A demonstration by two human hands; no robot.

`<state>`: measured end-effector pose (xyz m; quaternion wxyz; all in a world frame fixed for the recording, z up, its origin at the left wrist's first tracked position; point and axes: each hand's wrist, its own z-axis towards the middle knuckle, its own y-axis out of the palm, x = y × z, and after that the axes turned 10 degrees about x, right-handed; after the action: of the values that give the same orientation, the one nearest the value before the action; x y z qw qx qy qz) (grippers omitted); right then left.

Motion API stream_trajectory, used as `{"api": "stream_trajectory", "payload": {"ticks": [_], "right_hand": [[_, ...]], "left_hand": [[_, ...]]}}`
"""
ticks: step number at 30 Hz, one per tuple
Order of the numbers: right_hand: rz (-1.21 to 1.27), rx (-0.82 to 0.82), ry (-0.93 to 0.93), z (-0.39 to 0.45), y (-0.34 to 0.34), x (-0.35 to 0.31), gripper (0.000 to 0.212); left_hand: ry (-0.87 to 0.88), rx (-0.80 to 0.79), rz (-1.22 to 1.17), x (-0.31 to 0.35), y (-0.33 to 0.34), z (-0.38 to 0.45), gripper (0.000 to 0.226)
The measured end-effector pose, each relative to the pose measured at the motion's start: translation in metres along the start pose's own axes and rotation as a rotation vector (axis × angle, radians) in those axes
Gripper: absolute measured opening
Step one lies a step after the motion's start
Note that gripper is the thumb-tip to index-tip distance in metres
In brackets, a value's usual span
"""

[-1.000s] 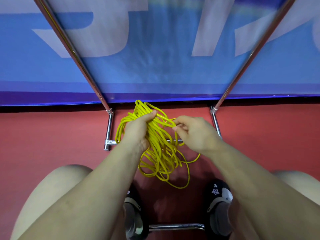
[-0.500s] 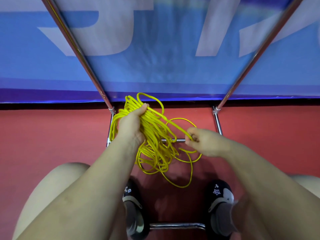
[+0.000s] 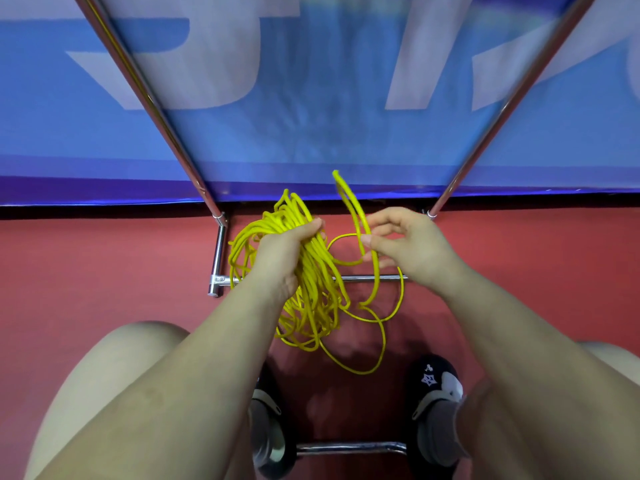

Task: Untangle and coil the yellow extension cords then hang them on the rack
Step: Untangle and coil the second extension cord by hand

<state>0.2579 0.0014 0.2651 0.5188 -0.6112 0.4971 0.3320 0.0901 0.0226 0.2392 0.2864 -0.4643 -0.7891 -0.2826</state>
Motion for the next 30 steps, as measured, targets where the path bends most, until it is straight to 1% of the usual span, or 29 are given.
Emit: {"api": "stream_trajectory", "payload": {"ticks": [2,5,7,10,12,16,18,20,22,24,25,27,28,29,30], "right_hand": [[0.133,0.049,0.1,0.002,0.003,-0.006,0.024],[0.321,0.123,0.24,0.006,0.005,-0.014,0.025],[0.409,0.164,0.315,0.008,0.006,-0.016,0.026],[0.526,0.198,0.404,0.009,0.009,-0.014,0.028],[0.571,0.201,0.439,0.009,0.009,-0.014,0.029],[0.663,0.248,0.492,0.013,0.005,-0.013,0.036],[0.721,0.267,0.52,0.015,0.004,-0.012,0.036],[0.78,0.252,0.546,0.016,0.004,-0.013,0.034],[0.803,0.197,0.531,0.014,0.005,-0.014,0.033],[0.735,0.161,0.473,0.015,0.006,-0.013,0.034],[0.612,0.159,0.428,0.015,0.006,-0.011,0.034],[0.165,0.142,0.276,0.014,0.006,-0.004,0.029],[-0.048,0.092,0.184,0.012,0.006,0.001,0.025],[-0.186,0.011,0.114,0.01,0.008,0.005,0.02],[-0.255,-0.08,0.068,0.008,0.01,0.011,0.018]], "left_hand": [[-0.023,-0.045,0.039,-0.003,0.003,-0.004,0.003],[-0.038,-0.104,0.101,-0.007,0.007,-0.009,0.003],[-0.004,-0.145,0.184,-0.011,0.008,-0.012,0.001],[0.058,-0.191,0.321,-0.016,0.008,-0.013,0.004],[0.075,-0.213,0.379,-0.019,0.007,-0.013,0.004],[0.084,-0.261,0.399,-0.019,0.005,-0.016,0.007],[0.102,-0.284,0.415,-0.019,0.006,-0.019,0.005],[0.123,-0.288,0.431,-0.019,0.007,-0.02,0.01],[0.124,-0.268,0.409,-0.019,0.007,-0.018,0.012],[0.085,-0.2,0.366,-0.018,0.007,-0.017,0.017],[0.06,-0.171,0.328,-0.016,0.007,-0.017,0.016],[0.012,-0.135,0.234,-0.012,0.006,-0.015,0.016],[-0.017,-0.126,0.184,-0.009,0.006,-0.014,0.021],[-0.043,-0.121,0.138,-0.007,0.004,-0.013,0.03],[-0.063,-0.125,0.103,-0.005,0.003,-0.012,0.038]]}}
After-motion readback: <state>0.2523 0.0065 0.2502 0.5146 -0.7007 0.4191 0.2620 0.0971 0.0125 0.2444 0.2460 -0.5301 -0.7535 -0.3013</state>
